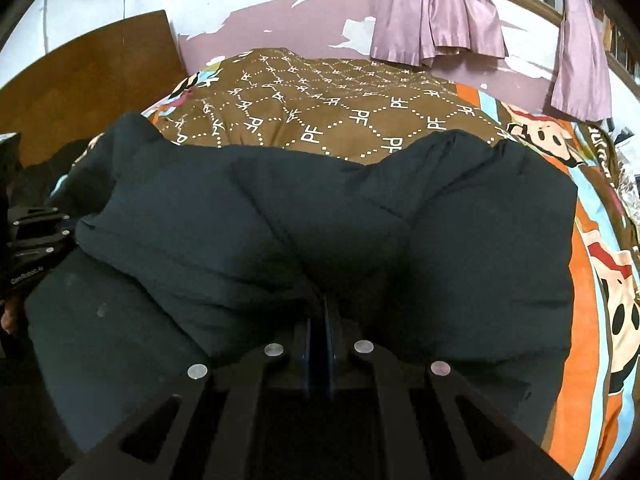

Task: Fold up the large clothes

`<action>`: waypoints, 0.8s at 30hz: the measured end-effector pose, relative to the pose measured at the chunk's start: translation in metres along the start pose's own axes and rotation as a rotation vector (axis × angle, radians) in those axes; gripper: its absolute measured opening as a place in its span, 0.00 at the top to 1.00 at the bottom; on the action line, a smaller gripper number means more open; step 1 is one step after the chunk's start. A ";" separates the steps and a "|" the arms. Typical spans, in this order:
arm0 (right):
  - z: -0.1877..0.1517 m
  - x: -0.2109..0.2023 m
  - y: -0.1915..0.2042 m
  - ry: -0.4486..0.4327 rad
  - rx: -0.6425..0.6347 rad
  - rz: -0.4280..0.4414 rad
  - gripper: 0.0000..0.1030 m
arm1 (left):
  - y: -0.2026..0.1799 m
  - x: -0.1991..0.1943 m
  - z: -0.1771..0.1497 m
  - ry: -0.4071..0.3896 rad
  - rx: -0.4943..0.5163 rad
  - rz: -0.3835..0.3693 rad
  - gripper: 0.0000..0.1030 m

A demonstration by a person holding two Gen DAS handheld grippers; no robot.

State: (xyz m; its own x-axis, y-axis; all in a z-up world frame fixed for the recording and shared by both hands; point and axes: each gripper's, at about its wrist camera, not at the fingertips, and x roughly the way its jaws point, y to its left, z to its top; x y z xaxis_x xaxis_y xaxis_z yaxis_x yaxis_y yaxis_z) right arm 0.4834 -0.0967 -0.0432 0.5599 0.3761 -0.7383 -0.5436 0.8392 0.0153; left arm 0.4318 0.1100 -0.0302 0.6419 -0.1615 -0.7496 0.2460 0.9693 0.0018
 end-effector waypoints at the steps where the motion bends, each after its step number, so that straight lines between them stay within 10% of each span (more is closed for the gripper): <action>1: -0.002 -0.001 0.001 -0.009 0.000 -0.002 0.94 | 0.000 0.000 -0.001 -0.005 0.004 0.003 0.98; 15: 0.037 -0.080 -0.013 -0.156 0.050 0.109 0.69 | 0.002 -0.004 -0.002 -0.010 0.023 -0.010 0.97; 24: 0.083 0.005 0.001 -0.009 0.058 0.101 0.68 | -0.003 -0.011 -0.003 -0.034 0.116 -0.003 0.94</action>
State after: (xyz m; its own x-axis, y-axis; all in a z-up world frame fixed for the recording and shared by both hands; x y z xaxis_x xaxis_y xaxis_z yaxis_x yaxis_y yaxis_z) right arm 0.5375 -0.0619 0.0088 0.5096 0.4635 -0.7249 -0.5604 0.8181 0.1290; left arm 0.4218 0.1097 -0.0237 0.6652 -0.1725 -0.7265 0.3287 0.9413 0.0775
